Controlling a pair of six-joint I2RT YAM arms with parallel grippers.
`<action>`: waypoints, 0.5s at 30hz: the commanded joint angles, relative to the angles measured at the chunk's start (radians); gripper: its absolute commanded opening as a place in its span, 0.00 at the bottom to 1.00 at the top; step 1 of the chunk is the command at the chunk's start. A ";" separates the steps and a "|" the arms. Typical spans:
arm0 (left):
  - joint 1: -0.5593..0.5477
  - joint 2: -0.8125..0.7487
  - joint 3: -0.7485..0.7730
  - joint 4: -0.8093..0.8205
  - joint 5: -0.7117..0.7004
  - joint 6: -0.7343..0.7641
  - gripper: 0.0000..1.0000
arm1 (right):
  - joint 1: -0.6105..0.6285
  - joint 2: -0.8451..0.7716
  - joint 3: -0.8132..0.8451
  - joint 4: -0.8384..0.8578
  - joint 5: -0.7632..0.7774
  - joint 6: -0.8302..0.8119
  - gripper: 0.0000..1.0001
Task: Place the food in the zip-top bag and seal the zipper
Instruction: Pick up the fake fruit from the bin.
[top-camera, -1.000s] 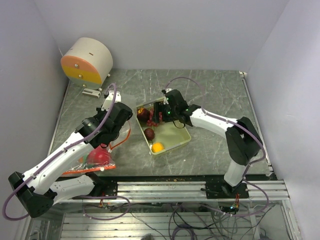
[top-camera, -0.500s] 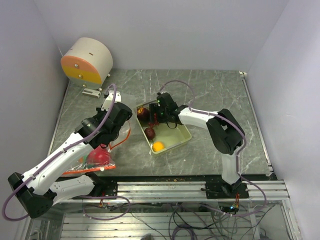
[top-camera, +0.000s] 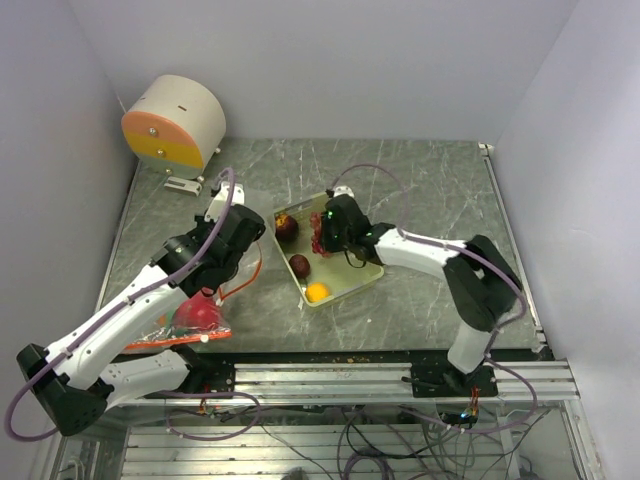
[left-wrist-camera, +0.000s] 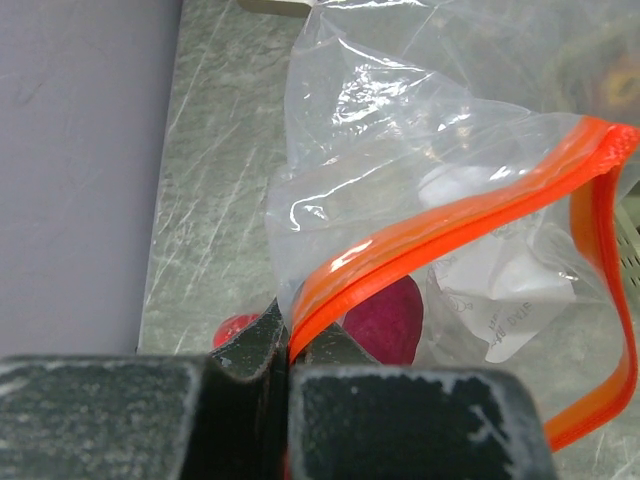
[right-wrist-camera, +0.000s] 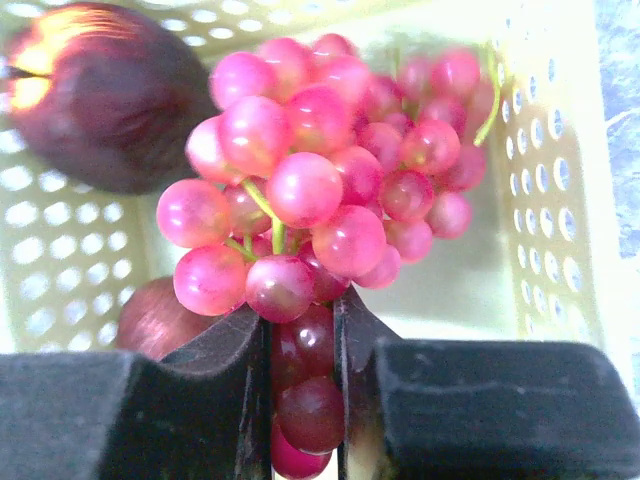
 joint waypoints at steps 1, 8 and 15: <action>0.005 0.040 0.041 0.015 0.048 -0.012 0.07 | -0.002 -0.201 -0.051 0.044 -0.075 -0.086 0.04; 0.005 0.042 0.024 0.093 0.129 -0.012 0.07 | -0.001 -0.473 -0.156 0.060 -0.252 -0.132 0.04; 0.005 0.013 0.033 0.153 0.197 -0.018 0.07 | 0.001 -0.672 -0.226 0.137 -0.504 -0.143 0.03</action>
